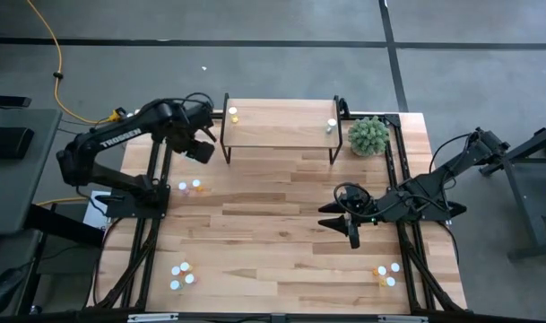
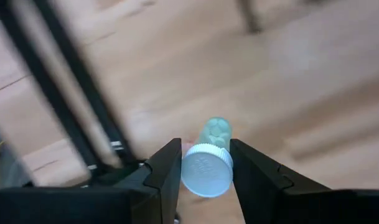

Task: Pick and place medicine bottles onto shelf by color
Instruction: Put the top blue pill bottle aligned with the other blue pill bottle on the shelf

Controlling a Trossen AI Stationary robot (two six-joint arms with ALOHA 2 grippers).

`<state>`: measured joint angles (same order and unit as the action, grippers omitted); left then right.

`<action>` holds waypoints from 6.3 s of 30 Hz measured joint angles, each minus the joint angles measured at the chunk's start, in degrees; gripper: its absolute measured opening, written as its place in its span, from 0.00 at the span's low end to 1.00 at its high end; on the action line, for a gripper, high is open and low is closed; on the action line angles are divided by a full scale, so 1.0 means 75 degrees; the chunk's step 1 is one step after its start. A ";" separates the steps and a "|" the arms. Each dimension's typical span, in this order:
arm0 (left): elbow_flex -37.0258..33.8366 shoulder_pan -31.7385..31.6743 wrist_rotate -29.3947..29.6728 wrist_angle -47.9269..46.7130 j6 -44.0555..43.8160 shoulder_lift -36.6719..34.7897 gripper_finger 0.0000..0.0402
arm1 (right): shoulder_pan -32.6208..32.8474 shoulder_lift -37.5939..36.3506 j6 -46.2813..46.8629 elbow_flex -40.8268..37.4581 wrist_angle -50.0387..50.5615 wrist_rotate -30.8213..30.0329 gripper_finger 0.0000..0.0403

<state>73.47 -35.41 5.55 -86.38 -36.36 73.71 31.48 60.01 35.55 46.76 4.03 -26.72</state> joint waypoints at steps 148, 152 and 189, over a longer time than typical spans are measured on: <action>-0.4535 0.6107 0.4056 1.1490 0.4578 -0.6194 0.00 | -0.2772 0.1986 -0.1786 0.0060 -0.2262 -0.0956 0.46; -0.4532 0.6017 0.3600 1.1281 0.5011 -0.6856 0.00 | -0.3207 0.2695 -0.1977 0.0682 -0.1921 -0.0997 0.50; -0.4535 0.6017 0.4169 1.0234 0.4269 -0.7396 0.00 | -0.5846 0.6164 -0.3404 0.3646 -0.2177 0.0251 0.68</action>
<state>39.46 9.72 36.82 -9.63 -4.34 18.24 -12.36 106.24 10.02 74.11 -12.29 -24.84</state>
